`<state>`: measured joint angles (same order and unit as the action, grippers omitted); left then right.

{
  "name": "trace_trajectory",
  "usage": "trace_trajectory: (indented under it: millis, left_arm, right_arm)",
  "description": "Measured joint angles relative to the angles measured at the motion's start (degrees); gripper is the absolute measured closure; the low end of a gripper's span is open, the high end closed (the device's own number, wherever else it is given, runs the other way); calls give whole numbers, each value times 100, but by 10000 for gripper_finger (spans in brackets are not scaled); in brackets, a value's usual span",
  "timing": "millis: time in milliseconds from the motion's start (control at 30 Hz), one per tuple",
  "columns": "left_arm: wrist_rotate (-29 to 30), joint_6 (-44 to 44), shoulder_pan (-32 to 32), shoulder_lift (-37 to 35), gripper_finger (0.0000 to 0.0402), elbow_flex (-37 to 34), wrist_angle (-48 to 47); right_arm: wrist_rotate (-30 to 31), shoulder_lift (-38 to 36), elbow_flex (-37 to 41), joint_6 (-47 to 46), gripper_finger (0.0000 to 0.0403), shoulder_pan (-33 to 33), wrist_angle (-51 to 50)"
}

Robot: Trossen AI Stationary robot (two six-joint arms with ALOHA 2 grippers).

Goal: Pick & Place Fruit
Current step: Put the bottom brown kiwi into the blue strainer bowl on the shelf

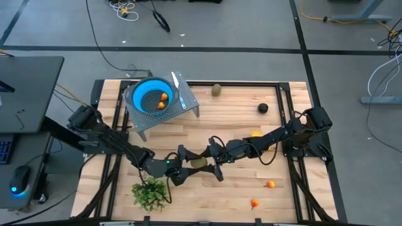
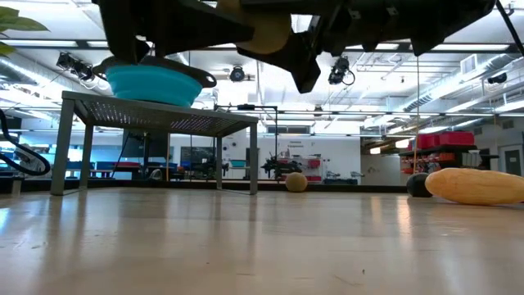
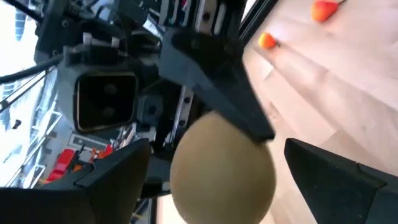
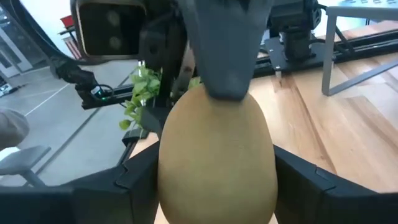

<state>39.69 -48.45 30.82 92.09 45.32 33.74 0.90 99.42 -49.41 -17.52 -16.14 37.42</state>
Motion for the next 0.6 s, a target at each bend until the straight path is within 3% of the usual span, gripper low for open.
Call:
trace_trajectory:
  millis: [300, 600]
  left_arm:
    - [-53, 172, -108, -2, 27, -2, -6]
    - [-137, 205, -108, -4, 78, -2, 24]
  right_arm:
    - [-6, 0, 0, 1, 158, -13, 50]
    - [-2, 0, 0, 2, 158, -13, 53]
